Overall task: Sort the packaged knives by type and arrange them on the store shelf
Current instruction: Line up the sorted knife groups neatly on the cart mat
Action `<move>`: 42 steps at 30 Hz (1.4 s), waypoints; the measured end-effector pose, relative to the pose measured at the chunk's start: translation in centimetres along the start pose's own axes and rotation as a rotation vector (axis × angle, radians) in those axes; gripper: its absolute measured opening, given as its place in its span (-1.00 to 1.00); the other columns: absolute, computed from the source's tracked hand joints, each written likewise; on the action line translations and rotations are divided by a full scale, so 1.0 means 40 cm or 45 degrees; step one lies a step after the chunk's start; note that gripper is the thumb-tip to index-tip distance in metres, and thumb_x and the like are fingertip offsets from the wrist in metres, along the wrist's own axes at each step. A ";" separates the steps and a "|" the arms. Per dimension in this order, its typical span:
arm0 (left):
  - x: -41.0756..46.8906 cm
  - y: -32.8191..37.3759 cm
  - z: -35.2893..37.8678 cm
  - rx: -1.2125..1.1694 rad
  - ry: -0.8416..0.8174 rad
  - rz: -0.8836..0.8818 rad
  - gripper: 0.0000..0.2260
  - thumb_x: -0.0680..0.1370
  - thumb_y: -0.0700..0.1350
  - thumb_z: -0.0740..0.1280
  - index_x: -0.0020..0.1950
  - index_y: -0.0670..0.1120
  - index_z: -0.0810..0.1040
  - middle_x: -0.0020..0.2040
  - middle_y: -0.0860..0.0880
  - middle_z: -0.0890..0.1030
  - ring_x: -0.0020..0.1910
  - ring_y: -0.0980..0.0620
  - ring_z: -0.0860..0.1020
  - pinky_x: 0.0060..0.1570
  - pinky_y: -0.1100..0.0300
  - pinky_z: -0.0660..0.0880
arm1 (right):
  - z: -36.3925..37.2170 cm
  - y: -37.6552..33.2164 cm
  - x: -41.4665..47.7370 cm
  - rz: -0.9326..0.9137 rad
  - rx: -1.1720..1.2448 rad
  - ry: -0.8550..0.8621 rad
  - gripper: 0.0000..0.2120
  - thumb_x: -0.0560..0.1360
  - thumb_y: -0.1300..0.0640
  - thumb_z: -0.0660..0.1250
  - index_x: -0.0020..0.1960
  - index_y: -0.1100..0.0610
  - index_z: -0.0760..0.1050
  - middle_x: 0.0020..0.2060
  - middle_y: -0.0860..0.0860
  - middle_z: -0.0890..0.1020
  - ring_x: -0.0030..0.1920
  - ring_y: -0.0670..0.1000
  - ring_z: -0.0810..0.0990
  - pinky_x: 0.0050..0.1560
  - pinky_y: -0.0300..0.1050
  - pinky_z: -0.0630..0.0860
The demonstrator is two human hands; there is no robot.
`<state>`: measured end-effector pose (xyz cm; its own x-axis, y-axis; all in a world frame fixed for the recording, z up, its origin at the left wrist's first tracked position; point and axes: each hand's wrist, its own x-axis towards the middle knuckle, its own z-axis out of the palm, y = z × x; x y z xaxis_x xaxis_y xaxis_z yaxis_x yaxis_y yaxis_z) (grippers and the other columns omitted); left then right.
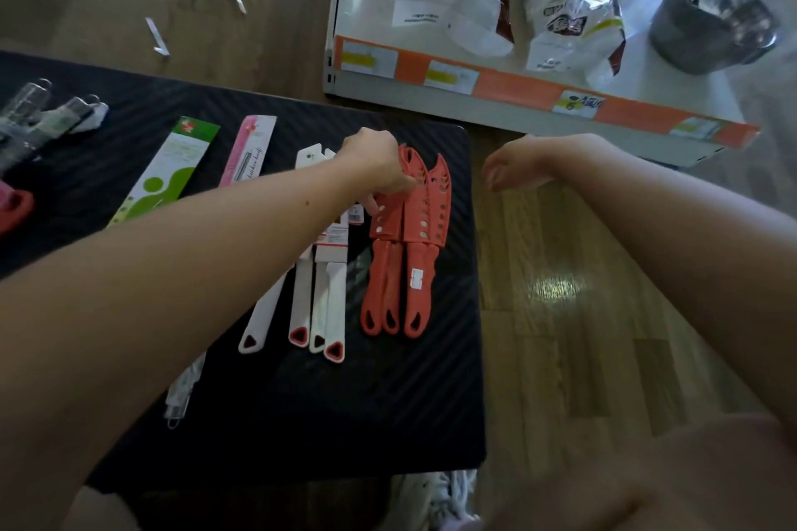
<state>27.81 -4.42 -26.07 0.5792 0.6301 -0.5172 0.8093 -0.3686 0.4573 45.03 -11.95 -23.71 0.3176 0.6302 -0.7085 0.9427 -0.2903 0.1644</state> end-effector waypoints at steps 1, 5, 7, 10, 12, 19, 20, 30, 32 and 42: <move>0.000 -0.003 -0.002 0.015 -0.006 -0.001 -0.72 0.51 0.04 0.34 -0.21 -0.14 0.41 -0.35 -0.07 0.54 -0.37 -0.02 0.65 -0.37 0.23 0.55 | -0.002 -0.001 -0.001 0.000 -0.003 0.003 -0.63 0.57 0.07 0.21 0.37 0.05 0.40 0.33 0.07 0.47 0.34 0.12 0.40 0.35 0.04 0.33; -0.001 -0.027 -0.016 0.026 -0.006 -0.016 -0.73 0.53 0.02 0.32 -0.22 -0.15 0.43 -0.32 -0.09 0.56 -0.32 -0.05 0.65 -0.27 0.18 0.59 | -0.022 -0.018 -0.007 -0.017 -0.007 0.044 -0.64 0.57 0.07 0.22 0.36 0.07 0.41 0.32 0.07 0.47 0.33 0.12 0.41 0.34 0.04 0.34; -0.003 -0.040 -0.027 -0.062 -0.024 -0.040 -0.72 0.54 0.02 0.32 -0.19 -0.19 0.45 -0.34 -0.09 0.57 -0.36 0.00 0.63 -0.34 0.23 0.57 | -0.038 -0.036 -0.006 -0.036 -0.020 0.078 -0.64 0.57 0.07 0.21 0.35 0.07 0.41 0.31 0.07 0.47 0.32 0.12 0.42 0.33 0.04 0.35; -0.013 -0.062 -0.056 -0.156 0.005 -0.023 -0.71 0.54 0.03 0.32 0.06 -0.20 0.50 -0.27 -0.11 0.60 -0.34 0.06 0.62 -0.37 0.27 0.55 | -0.064 -0.081 -0.003 -0.085 -0.061 0.099 -0.64 0.57 0.07 0.21 0.35 0.08 0.41 0.31 0.07 0.47 0.31 0.13 0.43 0.32 0.02 0.37; -0.023 -0.087 -0.084 -0.135 0.069 0.004 -0.67 0.55 0.04 0.30 0.10 -0.22 0.52 -0.18 -0.14 0.64 -0.29 0.03 0.63 -0.37 0.26 0.54 | -0.081 -0.117 -0.004 -0.121 -0.097 0.100 -0.64 0.58 0.09 0.19 0.36 0.11 0.41 0.31 0.09 0.47 0.30 0.13 0.43 0.30 -0.01 0.36; -0.072 -0.245 -0.186 0.042 0.253 -0.061 -0.68 0.52 0.09 0.30 0.08 -0.12 0.61 -0.03 -0.11 0.64 -0.06 -0.10 0.60 -0.02 0.05 0.57 | -0.142 -0.265 -0.004 -0.257 -0.318 0.154 -0.66 0.61 0.11 0.12 0.33 0.17 0.43 0.28 0.11 0.51 0.25 0.15 0.48 0.23 -0.04 0.40; -0.085 -0.275 -0.197 0.080 0.261 -0.084 -0.68 0.51 0.10 0.30 0.07 -0.11 0.62 0.00 -0.12 0.64 -0.03 -0.13 0.59 0.01 0.04 0.56 | -0.150 -0.291 -0.001 -0.282 -0.361 0.176 -0.66 0.61 0.11 0.10 0.33 0.18 0.43 0.27 0.11 0.51 0.24 0.15 0.48 0.22 -0.04 0.39; -0.221 -0.539 -0.306 0.173 0.259 -0.310 -0.69 0.52 0.08 0.30 0.11 -0.10 0.61 0.13 -0.12 0.60 0.11 -0.12 0.53 0.02 0.14 0.44 | -0.224 -0.544 0.039 -0.552 -0.375 0.350 -0.66 0.61 0.08 0.14 0.35 0.12 0.41 0.33 0.09 0.47 0.31 0.16 0.40 0.29 -0.05 0.32; -0.251 -0.583 -0.318 0.184 0.255 -0.344 -0.70 0.53 0.07 0.30 0.11 -0.10 0.62 0.13 -0.14 0.60 0.11 -0.14 0.53 0.02 0.14 0.44 | -0.231 -0.599 0.049 -0.601 -0.366 0.375 -0.66 0.61 0.10 0.14 0.35 0.12 0.42 0.31 0.09 0.48 0.30 0.18 0.41 0.27 -0.02 0.34; -0.411 -0.816 -0.327 0.239 0.195 -0.560 -0.70 0.48 0.08 0.35 0.09 -0.08 0.60 0.08 -0.11 0.63 0.07 -0.11 0.55 0.09 0.06 0.51 | -0.228 -0.832 0.071 -0.761 -0.272 0.535 -0.68 0.54 0.08 0.22 0.28 0.07 0.47 0.22 0.11 0.48 0.27 0.20 0.38 0.20 0.05 0.42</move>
<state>-9.40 6.21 -23.01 0.1700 0.8414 -0.5130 0.9853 -0.1534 0.0748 15.51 6.07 -24.95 -0.2812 0.8701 -0.4047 0.9523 0.3053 -0.0053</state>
